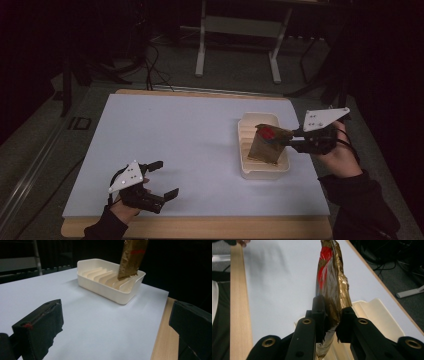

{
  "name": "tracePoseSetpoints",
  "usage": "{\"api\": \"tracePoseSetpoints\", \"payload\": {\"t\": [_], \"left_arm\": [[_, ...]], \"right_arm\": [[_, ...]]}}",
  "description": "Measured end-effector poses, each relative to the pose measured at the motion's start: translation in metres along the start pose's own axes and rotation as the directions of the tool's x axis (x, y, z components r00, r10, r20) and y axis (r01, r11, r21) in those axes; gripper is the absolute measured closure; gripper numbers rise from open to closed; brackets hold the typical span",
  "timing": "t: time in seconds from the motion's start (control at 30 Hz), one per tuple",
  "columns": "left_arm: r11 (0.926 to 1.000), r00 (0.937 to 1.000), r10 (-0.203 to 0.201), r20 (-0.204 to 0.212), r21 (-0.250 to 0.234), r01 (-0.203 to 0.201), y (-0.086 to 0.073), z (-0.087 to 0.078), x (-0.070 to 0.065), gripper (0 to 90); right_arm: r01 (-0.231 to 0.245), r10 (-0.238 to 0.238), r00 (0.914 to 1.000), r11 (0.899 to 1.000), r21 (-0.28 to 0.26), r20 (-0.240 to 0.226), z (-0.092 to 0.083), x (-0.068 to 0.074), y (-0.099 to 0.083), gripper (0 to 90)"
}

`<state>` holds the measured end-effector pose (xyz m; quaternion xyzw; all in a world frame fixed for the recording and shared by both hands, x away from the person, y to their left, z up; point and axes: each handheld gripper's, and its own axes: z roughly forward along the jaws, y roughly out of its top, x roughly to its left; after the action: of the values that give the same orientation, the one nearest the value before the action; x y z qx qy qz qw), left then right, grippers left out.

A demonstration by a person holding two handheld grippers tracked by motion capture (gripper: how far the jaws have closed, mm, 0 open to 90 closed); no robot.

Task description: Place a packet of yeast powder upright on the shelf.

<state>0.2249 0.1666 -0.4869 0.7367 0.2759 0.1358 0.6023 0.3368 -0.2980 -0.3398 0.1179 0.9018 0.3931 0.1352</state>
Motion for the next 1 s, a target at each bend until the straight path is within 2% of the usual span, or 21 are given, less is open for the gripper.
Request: {"api": "tracePoseSetpoints", "payload": {"t": [0.1, 0.27, 0.43, 0.67, 0.77, 0.93, 1.0], "left_arm": [[1.0, 1.0, -0.006, 0.0, -0.002, 0.006, -0.001, 0.0, 0.001, 0.1], [1.0, 1.0, -0.001, -0.005, -0.005, 0.001, -0.001, 0.0, 0.001, 0.1], [0.9999, 1.0, -0.005, 0.0, -0.01, 0.005, -0.001, 0.0, 0.0, 0.1], [0.9999, 1.0, -0.009, 0.001, -0.007, 0.009, -0.002, 0.0, 0.001, 0.1], [0.9999, 1.0, -0.009, 0.001, -0.005, 0.009, -0.003, 0.001, 0.001, 0.1], [0.9999, 0.9999, -0.01, 0.006, -0.004, 0.011, -0.003, 0.002, 0.0, 0.1], [1.0, 0.9999, -0.009, 0.007, 0.001, 0.009, -0.004, 0.003, 0.0, 0.1]], "right_arm": [[0.009, -0.009, 0.9999, 1.0, 0.016, -0.006, 0.007, -0.001, 0.0, 79.5], [0.036, -0.037, 0.9992, 0.999, 0.036, 0.013, 0.019, -0.002, -0.001, 79.5], [0.029, -0.029, 0.9996, 0.999, 0.034, -0.004, 0.03, -0.004, -0.005, 79.6], [-0.016, 0.015, 0.9992, 1.0, -0.026, -0.036, 0.038, -0.006, -0.013, 79.5], [-0.019, 0.019, 0.9991, 1.0, -0.013, -0.038, 0.042, -0.006, -0.017, 79.5], [-0.072, 0.071, 0.9959, 0.997, -0.024, -0.057, 0.052, -0.008, -0.037, 79.4], [-0.086, 0.086, 0.9949, 0.996, -0.007, -0.053, 0.056, -0.009, -0.045, 79.3]]}}
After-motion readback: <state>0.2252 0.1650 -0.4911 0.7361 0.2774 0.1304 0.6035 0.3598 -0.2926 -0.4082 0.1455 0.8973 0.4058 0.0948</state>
